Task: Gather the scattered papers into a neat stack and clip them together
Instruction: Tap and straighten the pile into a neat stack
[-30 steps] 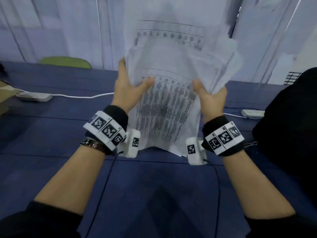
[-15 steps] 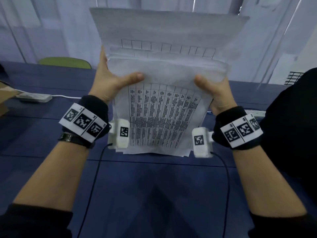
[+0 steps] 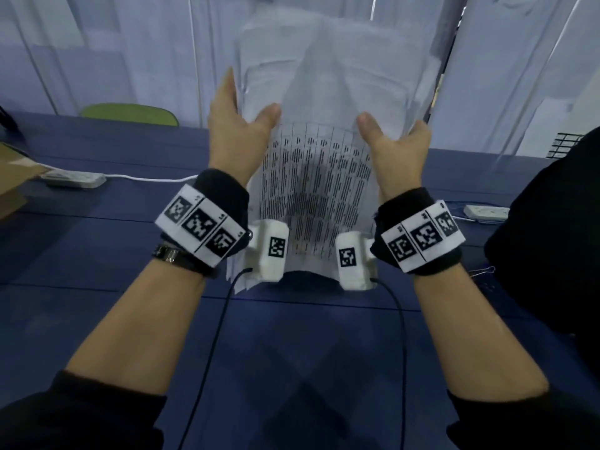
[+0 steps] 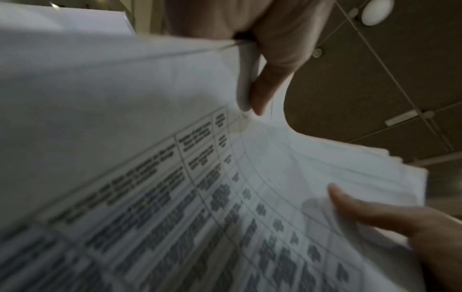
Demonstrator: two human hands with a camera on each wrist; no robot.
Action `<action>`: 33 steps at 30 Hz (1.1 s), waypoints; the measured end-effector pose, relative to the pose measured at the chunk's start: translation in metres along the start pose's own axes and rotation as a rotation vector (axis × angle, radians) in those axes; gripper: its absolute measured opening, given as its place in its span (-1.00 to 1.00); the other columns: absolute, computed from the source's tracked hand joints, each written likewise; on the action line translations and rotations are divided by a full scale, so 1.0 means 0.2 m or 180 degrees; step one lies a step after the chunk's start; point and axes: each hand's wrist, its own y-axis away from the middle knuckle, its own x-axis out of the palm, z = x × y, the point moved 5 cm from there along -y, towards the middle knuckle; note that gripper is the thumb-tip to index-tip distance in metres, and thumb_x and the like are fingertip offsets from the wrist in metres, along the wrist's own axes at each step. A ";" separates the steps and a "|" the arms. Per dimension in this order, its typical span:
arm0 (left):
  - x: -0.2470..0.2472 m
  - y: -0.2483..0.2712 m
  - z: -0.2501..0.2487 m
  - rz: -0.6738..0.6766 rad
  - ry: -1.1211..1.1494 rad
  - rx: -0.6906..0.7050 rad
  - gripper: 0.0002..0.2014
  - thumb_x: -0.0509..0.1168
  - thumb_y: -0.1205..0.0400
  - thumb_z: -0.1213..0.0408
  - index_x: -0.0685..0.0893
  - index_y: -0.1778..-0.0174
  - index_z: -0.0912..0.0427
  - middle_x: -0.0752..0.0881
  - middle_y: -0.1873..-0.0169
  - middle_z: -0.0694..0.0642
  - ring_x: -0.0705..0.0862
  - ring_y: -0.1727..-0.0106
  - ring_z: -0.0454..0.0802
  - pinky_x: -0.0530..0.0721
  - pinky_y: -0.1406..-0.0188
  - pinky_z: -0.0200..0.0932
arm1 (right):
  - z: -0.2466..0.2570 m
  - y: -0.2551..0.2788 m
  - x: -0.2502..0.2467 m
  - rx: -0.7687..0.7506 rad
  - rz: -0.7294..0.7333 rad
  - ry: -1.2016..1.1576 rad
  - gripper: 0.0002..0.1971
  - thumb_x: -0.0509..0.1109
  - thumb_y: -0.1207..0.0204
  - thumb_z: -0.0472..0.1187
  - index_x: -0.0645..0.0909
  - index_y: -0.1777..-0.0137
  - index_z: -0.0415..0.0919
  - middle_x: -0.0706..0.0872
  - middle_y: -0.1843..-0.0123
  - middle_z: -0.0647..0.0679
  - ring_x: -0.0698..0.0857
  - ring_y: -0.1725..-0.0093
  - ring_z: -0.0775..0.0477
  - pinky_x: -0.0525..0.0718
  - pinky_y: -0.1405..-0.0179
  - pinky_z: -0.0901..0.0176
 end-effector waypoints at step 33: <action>-0.05 0.04 0.15 0.0900 0.0595 -0.0158 0.00 0.64 -0.03 0.15 0.45 -0.40 0.39 0.69 -0.21 0.21 0.71 -0.16 -0.03 0.73 0.02 -0.32 | 0.10 -0.03 -0.05 0.0178 -0.0578 -0.0414 -0.34 0.37 -0.50 0.01 0.37 -0.45 -0.47 0.54 -0.44 -0.18 0.56 -0.25 -0.07 0.47 -0.38 0.15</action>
